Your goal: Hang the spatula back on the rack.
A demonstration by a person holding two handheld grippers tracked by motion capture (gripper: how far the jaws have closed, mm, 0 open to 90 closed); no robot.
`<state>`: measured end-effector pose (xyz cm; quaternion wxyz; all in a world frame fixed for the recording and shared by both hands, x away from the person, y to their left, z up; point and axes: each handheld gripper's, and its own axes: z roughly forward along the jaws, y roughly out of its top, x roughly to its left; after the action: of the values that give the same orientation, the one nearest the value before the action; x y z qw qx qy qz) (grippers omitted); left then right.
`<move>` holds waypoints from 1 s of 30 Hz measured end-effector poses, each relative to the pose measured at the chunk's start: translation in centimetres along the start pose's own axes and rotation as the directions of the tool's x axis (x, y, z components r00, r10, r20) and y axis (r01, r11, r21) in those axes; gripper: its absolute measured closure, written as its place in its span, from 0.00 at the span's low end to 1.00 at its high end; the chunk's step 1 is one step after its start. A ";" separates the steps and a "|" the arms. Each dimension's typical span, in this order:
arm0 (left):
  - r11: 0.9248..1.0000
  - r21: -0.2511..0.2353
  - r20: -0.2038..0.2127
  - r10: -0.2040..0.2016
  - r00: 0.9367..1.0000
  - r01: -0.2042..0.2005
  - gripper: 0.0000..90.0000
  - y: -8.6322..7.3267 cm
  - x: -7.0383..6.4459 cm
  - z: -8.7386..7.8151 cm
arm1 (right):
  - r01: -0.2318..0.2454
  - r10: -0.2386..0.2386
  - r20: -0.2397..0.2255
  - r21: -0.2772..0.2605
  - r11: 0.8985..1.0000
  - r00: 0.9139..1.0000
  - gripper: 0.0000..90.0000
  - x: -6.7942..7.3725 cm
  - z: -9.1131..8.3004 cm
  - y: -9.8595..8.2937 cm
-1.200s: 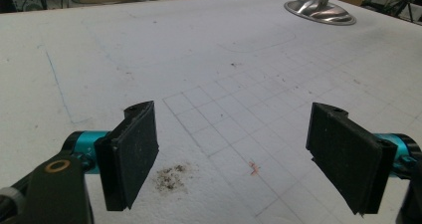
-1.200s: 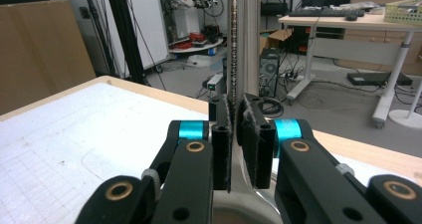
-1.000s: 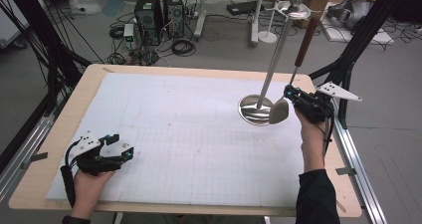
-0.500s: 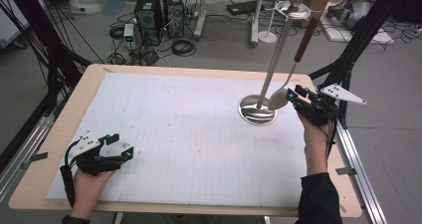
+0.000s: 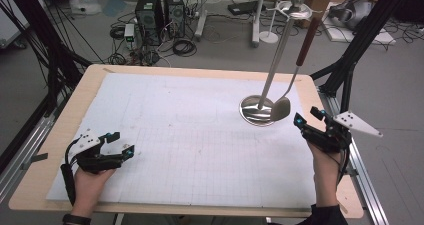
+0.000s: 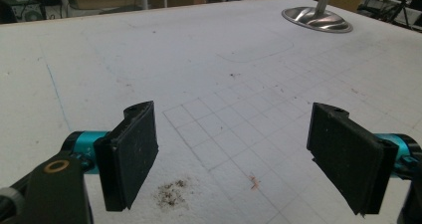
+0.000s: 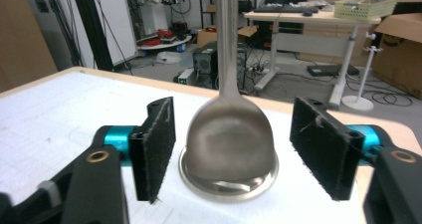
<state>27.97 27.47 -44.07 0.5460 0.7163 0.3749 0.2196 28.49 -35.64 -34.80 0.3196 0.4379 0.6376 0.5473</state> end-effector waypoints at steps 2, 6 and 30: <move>1.000 -0.001 -0.005 0.003 1.000 -0.003 0.22 0.1 0.1 -0.1 | 0.001 -0.001 0.014 0.001 1.000 1.000 0.35 0.4 -1.0 -1.4; 1.000 -0.003 -0.005 0.012 1.000 -0.012 0.22 0.2 0.1 -0.2 | 0.007 -0.008 0.029 0.010 1.000 1.000 0.34 1.2 -2.1 -3.1; 0.999 -0.020 -0.016 0.024 1.000 -0.025 0.22 0.4 -0.1 -0.8 | 0.018 -0.023 0.059 0.075 0.997 0.998 0.33 1.6 -3.1 -6.5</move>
<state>27.43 27.85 -43.47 0.5475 0.7134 0.3682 0.2359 23.70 -35.59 -40.47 0.3275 0.4591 0.6522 0.5065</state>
